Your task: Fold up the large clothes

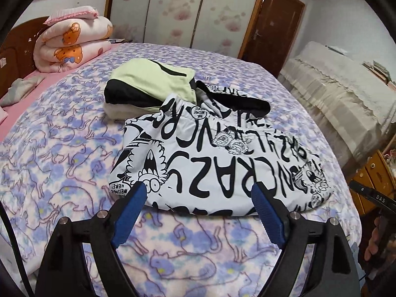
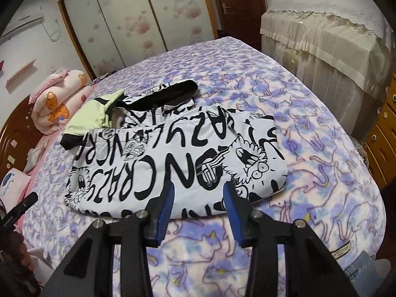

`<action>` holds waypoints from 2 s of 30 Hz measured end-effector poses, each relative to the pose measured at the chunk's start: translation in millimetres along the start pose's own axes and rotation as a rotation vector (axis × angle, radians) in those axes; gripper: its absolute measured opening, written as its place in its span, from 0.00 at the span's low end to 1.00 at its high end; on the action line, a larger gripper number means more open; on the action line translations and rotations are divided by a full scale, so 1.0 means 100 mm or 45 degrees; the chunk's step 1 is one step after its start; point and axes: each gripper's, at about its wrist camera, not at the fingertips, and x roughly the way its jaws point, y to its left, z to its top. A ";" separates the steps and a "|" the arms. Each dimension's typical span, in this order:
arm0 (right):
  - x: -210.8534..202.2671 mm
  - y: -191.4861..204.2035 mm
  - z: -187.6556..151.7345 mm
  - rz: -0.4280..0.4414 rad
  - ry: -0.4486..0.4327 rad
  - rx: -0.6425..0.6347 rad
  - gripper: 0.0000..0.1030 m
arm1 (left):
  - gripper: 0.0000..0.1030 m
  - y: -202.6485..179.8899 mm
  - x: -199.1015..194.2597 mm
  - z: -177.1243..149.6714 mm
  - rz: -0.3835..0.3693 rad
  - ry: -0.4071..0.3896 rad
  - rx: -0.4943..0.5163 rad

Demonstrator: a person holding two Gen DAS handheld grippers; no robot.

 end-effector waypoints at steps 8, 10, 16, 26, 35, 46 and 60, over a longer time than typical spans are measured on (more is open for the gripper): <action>-0.02 0.01 -0.12 0.011 0.040 -0.013 0.51 | 0.85 0.11 0.09 -0.24 -0.035 0.076 -0.053; 0.04 -0.04 -0.17 0.011 0.073 0.006 0.52 | 0.85 0.18 0.19 -0.33 -0.049 0.123 -0.084; 0.37 -0.30 -0.39 -0.030 0.215 0.090 0.52 | 0.85 0.42 0.60 -0.59 -0.127 0.265 -0.227; 0.97 -0.98 -0.70 -0.021 0.458 0.465 0.52 | 0.85 0.78 1.31 -0.87 -0.206 0.410 -0.478; 1.30 -1.26 -0.73 0.066 0.473 0.677 0.56 | 0.85 0.89 1.68 -0.80 -0.216 0.388 -0.573; 1.57 -1.30 -0.50 0.088 0.403 0.700 0.58 | 0.85 1.04 1.94 -0.48 -0.189 0.318 -0.607; 1.44 -1.59 -0.54 0.315 0.252 0.862 0.58 | 0.85 1.05 2.11 -0.36 -0.153 0.296 -0.616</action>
